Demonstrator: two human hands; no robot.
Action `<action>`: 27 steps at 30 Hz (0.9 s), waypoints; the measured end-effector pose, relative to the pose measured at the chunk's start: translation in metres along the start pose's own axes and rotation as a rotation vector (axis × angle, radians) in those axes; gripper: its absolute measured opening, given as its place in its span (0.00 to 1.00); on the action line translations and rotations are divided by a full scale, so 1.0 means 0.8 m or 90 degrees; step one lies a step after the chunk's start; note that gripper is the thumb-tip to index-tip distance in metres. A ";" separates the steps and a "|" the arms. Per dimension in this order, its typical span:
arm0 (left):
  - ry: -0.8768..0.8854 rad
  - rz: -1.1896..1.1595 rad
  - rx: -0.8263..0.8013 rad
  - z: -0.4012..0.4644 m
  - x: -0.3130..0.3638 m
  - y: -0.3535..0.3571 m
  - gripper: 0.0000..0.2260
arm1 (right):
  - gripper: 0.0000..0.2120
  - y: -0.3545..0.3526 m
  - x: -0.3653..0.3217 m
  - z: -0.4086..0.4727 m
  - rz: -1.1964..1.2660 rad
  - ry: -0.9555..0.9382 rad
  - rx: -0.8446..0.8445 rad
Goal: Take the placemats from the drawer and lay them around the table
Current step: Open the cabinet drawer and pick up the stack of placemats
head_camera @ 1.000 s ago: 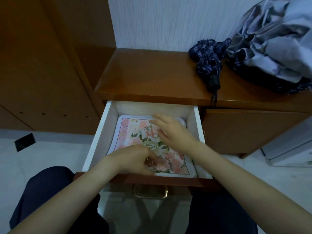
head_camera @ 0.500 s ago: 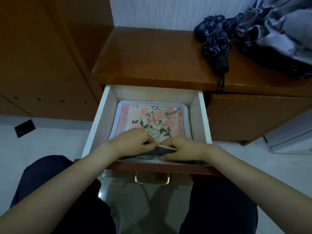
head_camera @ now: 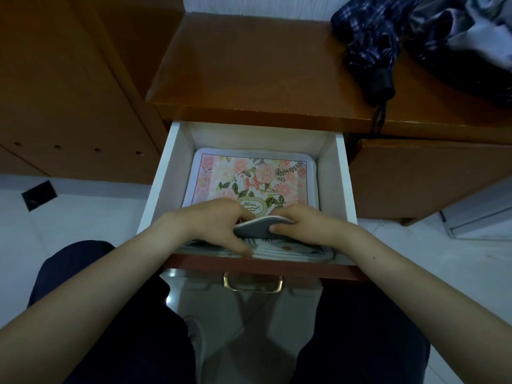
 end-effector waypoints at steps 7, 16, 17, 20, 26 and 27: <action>-0.025 0.000 0.061 -0.001 -0.006 -0.012 0.08 | 0.07 0.002 -0.021 -0.010 0.020 -0.021 -0.014; -0.037 0.044 0.094 0.000 -0.007 -0.011 0.14 | 0.18 0.009 -0.033 -0.016 0.000 -0.063 -0.054; -0.036 0.045 0.095 0.000 -0.006 -0.010 0.14 | 0.15 0.009 -0.033 -0.016 0.005 -0.062 -0.052; -0.036 0.045 0.093 -0.001 -0.006 -0.009 0.12 | 0.08 0.008 -0.033 -0.018 0.040 -0.060 -0.035; -0.032 -0.013 0.058 -0.008 -0.007 -0.005 0.15 | 0.10 0.000 -0.035 -0.019 0.076 -0.057 0.008; -0.027 -0.014 0.049 -0.009 -0.005 -0.004 0.17 | 0.07 0.000 -0.032 -0.017 0.072 -0.054 0.010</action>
Point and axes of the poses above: each hand's wrist, its own z-axis towards the middle knuckle, its own y-axis out of the palm, x = y × z, the point moved 10 cm from there along z, towards the middle knuckle, and after that the axes turned 1 degree about -y, right-handed, at the moved point
